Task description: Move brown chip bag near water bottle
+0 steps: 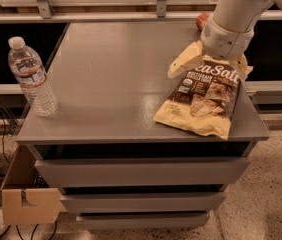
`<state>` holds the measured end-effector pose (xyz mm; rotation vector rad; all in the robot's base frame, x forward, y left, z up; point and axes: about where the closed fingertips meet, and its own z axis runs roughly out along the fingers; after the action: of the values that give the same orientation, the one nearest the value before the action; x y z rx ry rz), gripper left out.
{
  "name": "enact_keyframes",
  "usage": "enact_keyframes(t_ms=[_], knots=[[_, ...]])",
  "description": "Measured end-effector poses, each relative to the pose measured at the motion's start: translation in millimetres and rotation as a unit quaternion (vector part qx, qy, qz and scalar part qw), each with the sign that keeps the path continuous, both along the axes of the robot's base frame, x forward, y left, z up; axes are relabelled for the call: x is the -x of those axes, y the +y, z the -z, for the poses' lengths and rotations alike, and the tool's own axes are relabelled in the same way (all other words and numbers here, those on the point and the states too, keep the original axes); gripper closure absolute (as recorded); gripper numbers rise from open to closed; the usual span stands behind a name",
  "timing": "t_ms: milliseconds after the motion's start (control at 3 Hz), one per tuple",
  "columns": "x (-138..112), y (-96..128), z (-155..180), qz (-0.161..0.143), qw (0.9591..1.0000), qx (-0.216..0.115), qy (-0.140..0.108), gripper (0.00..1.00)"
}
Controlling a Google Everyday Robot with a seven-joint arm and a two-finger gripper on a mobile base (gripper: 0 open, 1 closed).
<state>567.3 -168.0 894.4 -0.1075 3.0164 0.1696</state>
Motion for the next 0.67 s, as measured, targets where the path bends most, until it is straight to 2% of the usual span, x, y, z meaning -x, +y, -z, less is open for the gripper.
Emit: enact_keyframes(t_ms=[333,667], knots=[[-0.2,18.0,18.0,0.034,0.9993,-0.005,0.017,0.0],[2.3,30.6,34.3,0.049,0.9982,-0.013,0.033,0.0]])
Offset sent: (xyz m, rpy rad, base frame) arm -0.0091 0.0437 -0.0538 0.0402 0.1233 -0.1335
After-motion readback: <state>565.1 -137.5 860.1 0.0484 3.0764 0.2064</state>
